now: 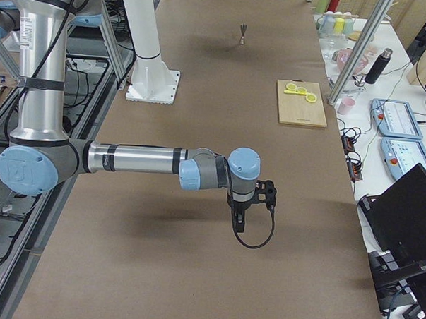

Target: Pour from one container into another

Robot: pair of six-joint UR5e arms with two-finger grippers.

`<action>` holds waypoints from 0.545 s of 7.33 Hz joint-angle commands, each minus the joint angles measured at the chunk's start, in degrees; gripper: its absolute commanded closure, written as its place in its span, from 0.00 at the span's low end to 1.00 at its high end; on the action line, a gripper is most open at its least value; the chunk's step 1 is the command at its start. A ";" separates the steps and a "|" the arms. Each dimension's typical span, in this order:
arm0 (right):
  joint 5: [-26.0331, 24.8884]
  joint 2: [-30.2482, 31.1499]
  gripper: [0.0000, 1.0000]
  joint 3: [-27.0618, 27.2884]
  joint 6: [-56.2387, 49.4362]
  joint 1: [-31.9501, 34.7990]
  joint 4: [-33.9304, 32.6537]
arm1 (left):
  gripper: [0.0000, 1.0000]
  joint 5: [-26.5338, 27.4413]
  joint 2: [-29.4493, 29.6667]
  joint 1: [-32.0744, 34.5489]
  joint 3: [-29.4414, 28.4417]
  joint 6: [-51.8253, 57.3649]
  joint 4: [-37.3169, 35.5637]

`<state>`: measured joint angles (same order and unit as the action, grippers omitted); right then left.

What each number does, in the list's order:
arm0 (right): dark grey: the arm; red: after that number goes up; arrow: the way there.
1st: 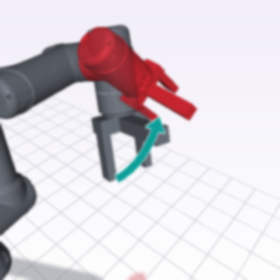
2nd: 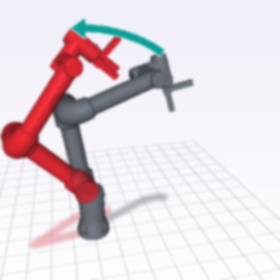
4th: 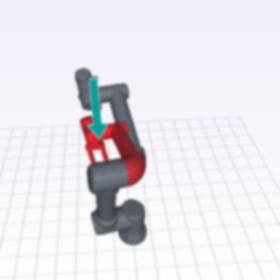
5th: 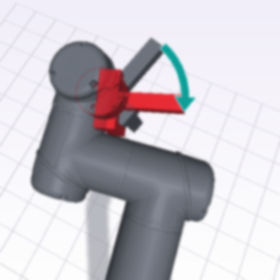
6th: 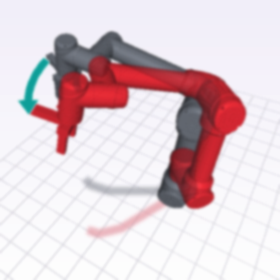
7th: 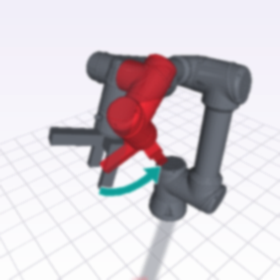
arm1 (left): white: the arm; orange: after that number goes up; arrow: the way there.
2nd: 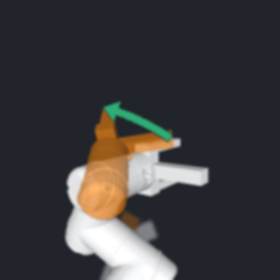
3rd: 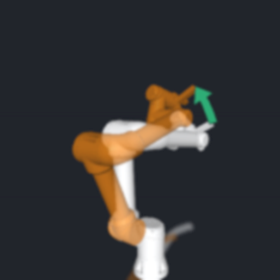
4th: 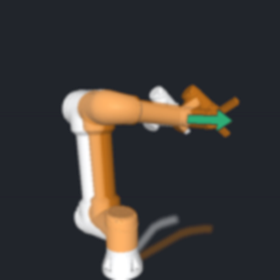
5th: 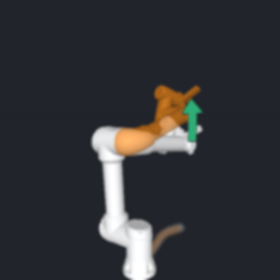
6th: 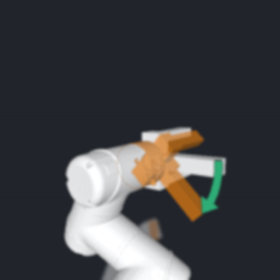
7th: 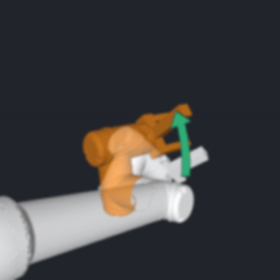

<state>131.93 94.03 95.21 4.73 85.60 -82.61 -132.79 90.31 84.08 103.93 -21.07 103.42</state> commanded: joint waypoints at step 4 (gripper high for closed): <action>4.46 0.10 0.00 1.90 0.01 -1.92 2.09 | 0.03 22.45 -0.49 -14.45 9.26 -26.69 11.27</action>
<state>134.52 94.13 96.28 4.69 84.81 -81.53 -116.64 89.86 72.86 111.23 -41.85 112.89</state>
